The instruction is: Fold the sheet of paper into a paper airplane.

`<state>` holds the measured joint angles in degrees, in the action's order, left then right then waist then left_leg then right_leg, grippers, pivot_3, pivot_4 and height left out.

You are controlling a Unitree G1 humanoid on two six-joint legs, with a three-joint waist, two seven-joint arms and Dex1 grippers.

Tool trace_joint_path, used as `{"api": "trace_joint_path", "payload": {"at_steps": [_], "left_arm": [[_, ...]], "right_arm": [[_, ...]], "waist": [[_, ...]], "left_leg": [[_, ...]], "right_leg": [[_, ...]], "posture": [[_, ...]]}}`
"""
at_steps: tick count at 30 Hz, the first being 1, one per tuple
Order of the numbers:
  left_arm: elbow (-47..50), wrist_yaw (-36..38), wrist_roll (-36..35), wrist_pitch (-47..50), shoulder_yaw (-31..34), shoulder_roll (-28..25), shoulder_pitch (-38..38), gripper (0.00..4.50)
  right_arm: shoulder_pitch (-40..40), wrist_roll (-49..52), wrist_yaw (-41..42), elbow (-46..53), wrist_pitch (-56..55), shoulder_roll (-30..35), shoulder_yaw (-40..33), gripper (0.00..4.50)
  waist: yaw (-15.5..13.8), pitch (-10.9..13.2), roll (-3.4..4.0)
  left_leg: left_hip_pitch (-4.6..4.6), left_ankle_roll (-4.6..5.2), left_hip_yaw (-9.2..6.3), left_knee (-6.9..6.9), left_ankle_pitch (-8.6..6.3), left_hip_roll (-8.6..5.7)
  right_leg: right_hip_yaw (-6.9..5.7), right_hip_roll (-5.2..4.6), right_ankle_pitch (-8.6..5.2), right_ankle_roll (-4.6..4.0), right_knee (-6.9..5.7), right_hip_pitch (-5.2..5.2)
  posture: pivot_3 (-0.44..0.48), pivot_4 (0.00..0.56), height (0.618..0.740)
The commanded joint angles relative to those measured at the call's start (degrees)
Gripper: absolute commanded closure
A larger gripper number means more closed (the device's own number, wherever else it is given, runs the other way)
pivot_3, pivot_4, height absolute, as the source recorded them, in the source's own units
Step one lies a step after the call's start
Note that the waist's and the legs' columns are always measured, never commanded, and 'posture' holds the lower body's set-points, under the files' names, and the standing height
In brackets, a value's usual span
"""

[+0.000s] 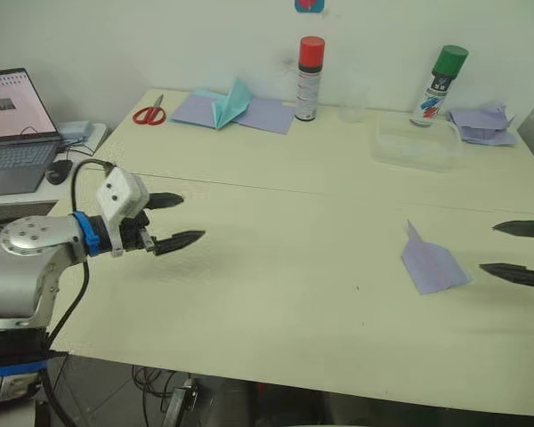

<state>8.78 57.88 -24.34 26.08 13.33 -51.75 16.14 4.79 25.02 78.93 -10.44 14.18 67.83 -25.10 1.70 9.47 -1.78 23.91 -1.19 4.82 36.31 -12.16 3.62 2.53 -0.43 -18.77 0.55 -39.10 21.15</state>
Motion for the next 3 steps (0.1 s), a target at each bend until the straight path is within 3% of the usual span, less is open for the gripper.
{"api": "trace_joint_path", "payload": {"at_steps": [1,3], "left_arm": [[1.8,-2.3,1.6,-0.9,0.5,-0.4,-0.1,0.01],[0.4,-2.9,2.3,-1.8,-0.4,0.0,1.5,0.01]], "right_arm": [[3.4,-0.7,0.3,-2.0,-2.0,0.7,0.6,0.0],[4.3,-1.1,-0.1,-1.8,-2.2,0.0,1.9,0.0]], "waist": [[0.0,0.0,0.02],[0.0,0.0,0.02]], "left_leg": [[-0.02,-0.01,0.0,0.0,0.01,0.02],[-0.03,-0.02,-0.01,0.0,0.01,0.07]], "right_leg": [[0.0,0.02,0.0,0.0,-0.04,0.0],[0.0,0.07,0.0,-0.01,-0.07,0.02]], "posture": [[0.0,0.15,0.74],[0.0,0.15,0.74]]}}
